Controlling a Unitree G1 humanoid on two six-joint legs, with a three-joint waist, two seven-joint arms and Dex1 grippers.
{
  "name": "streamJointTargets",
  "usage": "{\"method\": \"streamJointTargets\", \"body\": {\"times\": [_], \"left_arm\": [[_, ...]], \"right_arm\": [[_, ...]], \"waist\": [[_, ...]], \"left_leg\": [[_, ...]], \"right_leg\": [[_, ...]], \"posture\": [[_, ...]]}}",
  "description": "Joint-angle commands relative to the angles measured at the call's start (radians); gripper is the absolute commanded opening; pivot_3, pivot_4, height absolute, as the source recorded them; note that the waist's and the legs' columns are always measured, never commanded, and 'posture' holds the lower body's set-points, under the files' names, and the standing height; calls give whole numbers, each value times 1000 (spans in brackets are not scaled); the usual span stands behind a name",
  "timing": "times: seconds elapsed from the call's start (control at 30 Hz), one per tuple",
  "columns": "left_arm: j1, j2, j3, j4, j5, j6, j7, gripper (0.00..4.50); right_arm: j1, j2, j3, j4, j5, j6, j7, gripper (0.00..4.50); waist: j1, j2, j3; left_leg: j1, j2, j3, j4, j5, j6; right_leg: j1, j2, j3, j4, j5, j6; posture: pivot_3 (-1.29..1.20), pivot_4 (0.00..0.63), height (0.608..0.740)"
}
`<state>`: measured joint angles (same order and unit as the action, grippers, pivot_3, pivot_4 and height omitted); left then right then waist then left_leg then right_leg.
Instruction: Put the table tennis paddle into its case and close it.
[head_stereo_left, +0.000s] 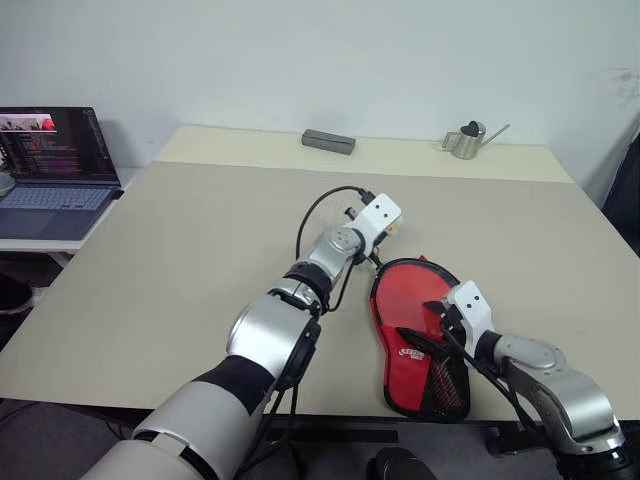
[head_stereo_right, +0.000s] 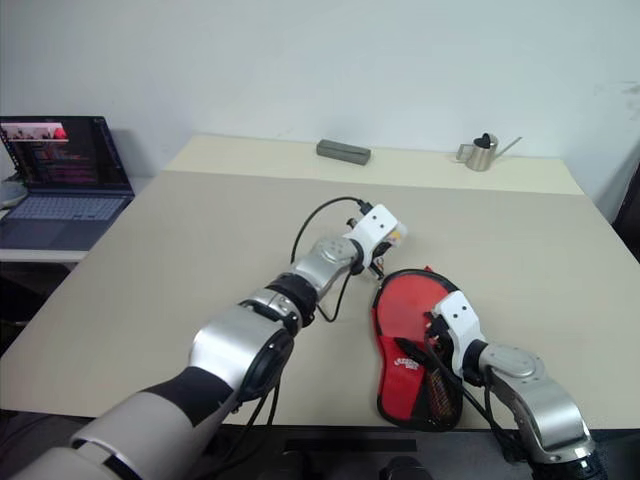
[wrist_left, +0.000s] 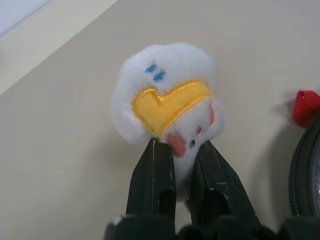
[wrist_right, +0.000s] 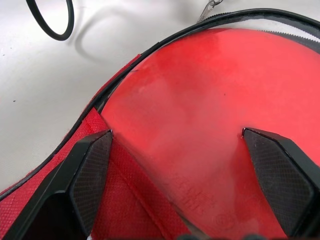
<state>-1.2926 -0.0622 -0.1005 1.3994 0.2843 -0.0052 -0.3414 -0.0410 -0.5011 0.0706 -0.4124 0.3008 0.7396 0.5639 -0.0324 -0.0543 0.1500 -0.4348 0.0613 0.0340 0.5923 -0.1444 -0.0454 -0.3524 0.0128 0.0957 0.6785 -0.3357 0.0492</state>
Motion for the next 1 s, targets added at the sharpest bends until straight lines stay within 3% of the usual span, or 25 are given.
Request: {"method": "streamJointTargets", "body": {"times": [0.03, 0.37, 1.0], "left_arm": [[-65, 2, -2, -27, 21, -36, 46, 77], [-72, -9, -60, -20, 109, -56, 115, 77], [2, -127, -164, -16, 187, -90, -32, 77]], "right_arm": [[80, -1, 66, 54, 9, 116, -4, 4500], [120, 4, 72, 20, 19, 118, -32, 4500], [123, 44, 76, 9, 18, 108, -73, 4500]], "waist": [[0, 0, 0], [-1, 0, 1], [-4, 0, 0]], "left_leg": [[0, 0, 0, 0, 0, 0], [0, 1, 0, 0, -1, -1], [0, 1, -1, 0, -1, -1]], "right_leg": [[0, 0, 0, 0, 0, 0], [0, 1, 0, 0, -1, -1], [0, 1, 0, 0, -2, -2]], "posture": [[0, 150, 740], [0, 150, 740], [0, 150, 740]]}}
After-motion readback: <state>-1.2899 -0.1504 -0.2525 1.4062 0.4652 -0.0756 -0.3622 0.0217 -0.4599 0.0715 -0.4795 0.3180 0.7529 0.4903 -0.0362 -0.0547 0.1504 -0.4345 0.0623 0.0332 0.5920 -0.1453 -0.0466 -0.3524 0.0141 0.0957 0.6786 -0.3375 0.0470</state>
